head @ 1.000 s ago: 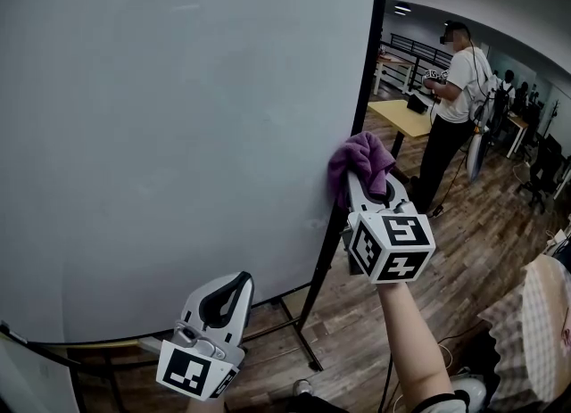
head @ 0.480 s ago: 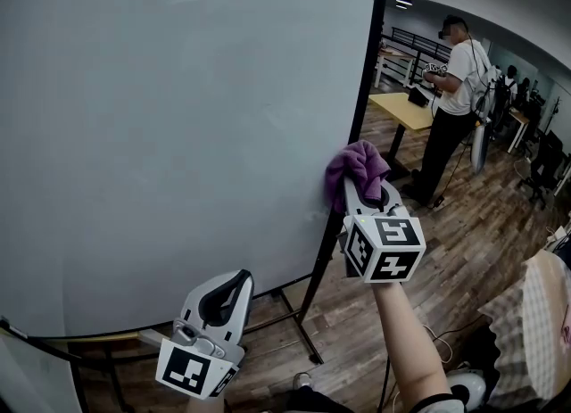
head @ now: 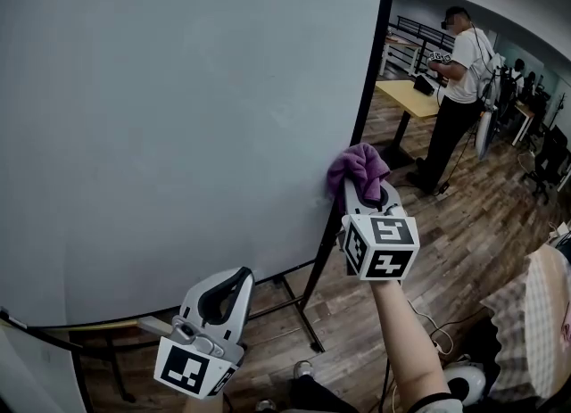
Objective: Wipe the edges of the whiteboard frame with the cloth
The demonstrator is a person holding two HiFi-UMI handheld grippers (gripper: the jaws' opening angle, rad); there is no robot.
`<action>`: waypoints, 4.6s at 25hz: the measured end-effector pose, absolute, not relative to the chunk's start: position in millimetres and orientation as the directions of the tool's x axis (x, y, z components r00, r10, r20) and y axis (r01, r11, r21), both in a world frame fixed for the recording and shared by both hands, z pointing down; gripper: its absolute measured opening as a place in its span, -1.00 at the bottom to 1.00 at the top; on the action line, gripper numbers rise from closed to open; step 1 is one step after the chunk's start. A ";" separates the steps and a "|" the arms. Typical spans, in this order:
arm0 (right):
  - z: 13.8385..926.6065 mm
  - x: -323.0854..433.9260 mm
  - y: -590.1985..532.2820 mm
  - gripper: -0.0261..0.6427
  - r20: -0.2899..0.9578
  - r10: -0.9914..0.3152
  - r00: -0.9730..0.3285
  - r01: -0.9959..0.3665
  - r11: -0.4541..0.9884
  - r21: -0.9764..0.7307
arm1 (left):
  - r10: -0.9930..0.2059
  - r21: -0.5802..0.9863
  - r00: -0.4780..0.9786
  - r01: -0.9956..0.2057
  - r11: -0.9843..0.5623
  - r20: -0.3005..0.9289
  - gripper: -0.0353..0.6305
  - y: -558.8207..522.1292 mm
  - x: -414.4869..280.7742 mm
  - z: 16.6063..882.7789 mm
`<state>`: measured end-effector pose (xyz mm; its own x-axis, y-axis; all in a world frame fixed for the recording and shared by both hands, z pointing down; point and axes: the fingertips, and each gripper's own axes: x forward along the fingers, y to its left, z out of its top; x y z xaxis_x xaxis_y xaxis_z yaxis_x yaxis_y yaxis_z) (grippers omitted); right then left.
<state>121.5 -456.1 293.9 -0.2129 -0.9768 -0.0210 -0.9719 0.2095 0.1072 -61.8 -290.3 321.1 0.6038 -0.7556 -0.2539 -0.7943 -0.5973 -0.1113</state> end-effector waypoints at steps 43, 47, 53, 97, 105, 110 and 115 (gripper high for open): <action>441.1 111.9 -458.8 -0.73 0.117 -0.970 -0.212 -0.971 0.222 0.085 | -0.797 -0.049 0.585 -0.809 -0.585 -0.146 -0.83 -290.4 -69.9 377.6; 459.2 112.1 -458.9 -0.73 0.141 -0.966 -0.216 -0.971 0.228 0.078 | -0.801 -0.042 0.583 -0.811 -0.584 -0.134 -0.83 -291.8 -69.3 383.4; 486.7 113.1 -458.7 -0.73 0.176 -0.957 -0.232 -0.967 0.246 0.066 | -0.808 -0.043 0.574 -0.818 -0.574 -0.131 -0.83 -295.4 -70.3 387.5; 636.3 116.2 -459.7 -0.73 0.402 -0.877 -0.263 -0.954 0.298 0.026 | -0.828 -0.005 0.560 -0.828 -0.560 -0.035 -0.83 -322.8 -51.7 420.5; 622.5 115.6 -441.3 -0.73 0.377 -0.890 -0.257 -0.956 0.292 0.037 | -0.825 -0.033 0.561 -0.828 -0.560 -0.066 -0.83 -311.3 -56.6 407.1; 594.7 109.4 -414.4 -0.73 0.335 -0.903 -0.268 -0.953 0.299 0.044 | -0.817 -0.051 0.572 -0.820 -0.569 -0.075 -0.83 -299.1 -66.5 399.5; 557.6 106.1 -381.8 -0.73 0.281 -0.915 -0.289 -0.952 0.306 0.019 | -0.796 -0.071 0.598 -0.801 -0.594 -0.092 -0.83 -280.4 -66.8 391.5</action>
<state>106.1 -381.8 557.6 -0.2886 -0.9154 0.2805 -0.9519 0.3059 0.0191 -66.8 -280.4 391.5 0.5982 -0.7960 -0.0925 -0.8014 -0.5939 -0.0712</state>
